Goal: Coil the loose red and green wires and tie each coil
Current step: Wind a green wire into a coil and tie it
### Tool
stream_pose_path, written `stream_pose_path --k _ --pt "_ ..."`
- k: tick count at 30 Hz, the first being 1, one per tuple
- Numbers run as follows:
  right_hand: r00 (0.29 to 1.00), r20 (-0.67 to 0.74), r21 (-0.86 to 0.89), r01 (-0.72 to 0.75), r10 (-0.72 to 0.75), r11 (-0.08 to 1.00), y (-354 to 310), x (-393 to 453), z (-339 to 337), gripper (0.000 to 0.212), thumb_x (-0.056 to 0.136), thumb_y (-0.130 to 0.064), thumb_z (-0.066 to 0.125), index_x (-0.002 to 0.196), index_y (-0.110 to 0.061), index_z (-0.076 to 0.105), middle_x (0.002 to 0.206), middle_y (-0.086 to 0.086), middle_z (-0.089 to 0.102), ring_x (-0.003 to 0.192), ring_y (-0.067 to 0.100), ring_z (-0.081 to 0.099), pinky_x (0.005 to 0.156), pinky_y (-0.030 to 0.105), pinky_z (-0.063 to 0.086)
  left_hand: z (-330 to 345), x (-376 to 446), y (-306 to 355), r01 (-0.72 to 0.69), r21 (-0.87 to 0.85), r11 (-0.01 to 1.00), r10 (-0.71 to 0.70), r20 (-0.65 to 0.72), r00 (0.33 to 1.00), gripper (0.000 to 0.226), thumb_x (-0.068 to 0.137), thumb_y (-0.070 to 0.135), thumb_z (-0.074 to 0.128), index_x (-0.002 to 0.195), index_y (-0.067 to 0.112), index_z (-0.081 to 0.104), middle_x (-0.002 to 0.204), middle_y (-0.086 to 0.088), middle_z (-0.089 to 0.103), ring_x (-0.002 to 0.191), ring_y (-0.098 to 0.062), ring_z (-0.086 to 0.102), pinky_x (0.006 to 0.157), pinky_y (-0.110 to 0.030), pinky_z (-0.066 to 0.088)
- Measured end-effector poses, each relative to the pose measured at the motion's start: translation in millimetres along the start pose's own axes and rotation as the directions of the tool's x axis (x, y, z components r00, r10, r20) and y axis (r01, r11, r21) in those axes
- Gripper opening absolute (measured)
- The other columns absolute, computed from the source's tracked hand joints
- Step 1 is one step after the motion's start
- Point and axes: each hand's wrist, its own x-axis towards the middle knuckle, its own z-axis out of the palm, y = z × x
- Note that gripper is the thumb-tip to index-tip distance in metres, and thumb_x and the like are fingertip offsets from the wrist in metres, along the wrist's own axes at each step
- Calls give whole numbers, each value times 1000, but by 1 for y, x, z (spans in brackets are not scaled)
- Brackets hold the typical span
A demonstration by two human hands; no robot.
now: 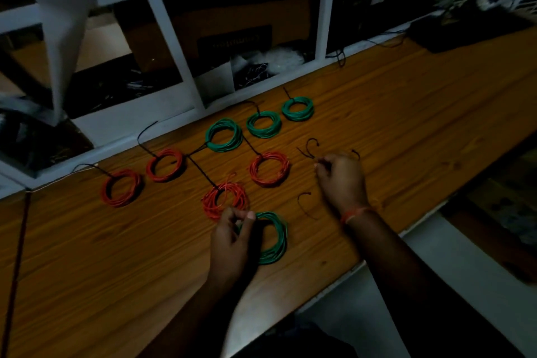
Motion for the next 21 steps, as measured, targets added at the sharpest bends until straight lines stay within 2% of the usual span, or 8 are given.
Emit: stream_pose_path --k 2,5,7,9,11,14,18,21 --pt "1000 14 -88 23 -22 996 -1 21 6 28 101 -23 58 127 -19 67 131 8 59 121 24 53 97 32 46 0 1 0 13 -26 1000 -13 9 1000 19 92 44 63 85 27 59 76 -17 64 67 -27 59 60 -44 44" --pt "996 87 -345 38 -8 938 3 41 17 30 103 -30 53 129 -20 66 135 10 56 127 28 47 103 35 44 0 2 -1 36 -64 997 -35 14 999 20 91 43 64 83 26 59 69 -9 61 62 -25 54 58 -42 40" --pt "998 57 -363 16 5 931 10 51 21 29 103 -29 53 126 -19 68 131 9 59 125 27 47 102 34 42 1 2 0 44 -73 996 -43 12 999 20 94 40 65 83 24 58 68 -8 60 60 -24 51 57 -41 37" --pt "998 44 -316 -22 38 948 17 59 23 25 102 -25 55 123 -21 69 129 8 60 124 27 48 97 35 44 1 2 1 52 -90 995 -51 12 999 21 99 32 64 82 23 58 68 -8 59 61 -24 49 58 -40 36" --pt "991 92 -297 -63 94 953 20 65 21 22 101 -25 57 118 -23 70 127 9 60 122 28 51 93 38 52 1 3 2 55 -114 992 -54 14 998 19 100 25 62 82 20 58 69 -10 58 62 -25 49 57 -39 36" --pt "992 47 -140 -107 115 984 27 65 21 12 98 -23 63 106 -23 73 118 7 64 114 27 58 87 42 57 3 2 5 73 -179 981 -71 16 997 17 99 20 61 87 11 55 72 -15 55 64 -25 46 56 -34 34" --pt "989 -13 74 -143 145 987 34 61 15 13 95 -21 69 107 -23 73 119 3 66 112 23 62 79 30 50 4 0 7 83 -220 972 -80 21 997 18 99 16 59 91 1 52 69 -10 54 63 -25 42 50 -29 33" --pt "996 -60 163 -63 73 985 39 60 9 9 93 -21 72 91 -30 70 111 2 67 105 22 63 77 28 46 3 2 6 88 -226 970 -85 22 996 20 99 16 59 91 0 52 67 -9 53 65 -26 42 52 -30 33"
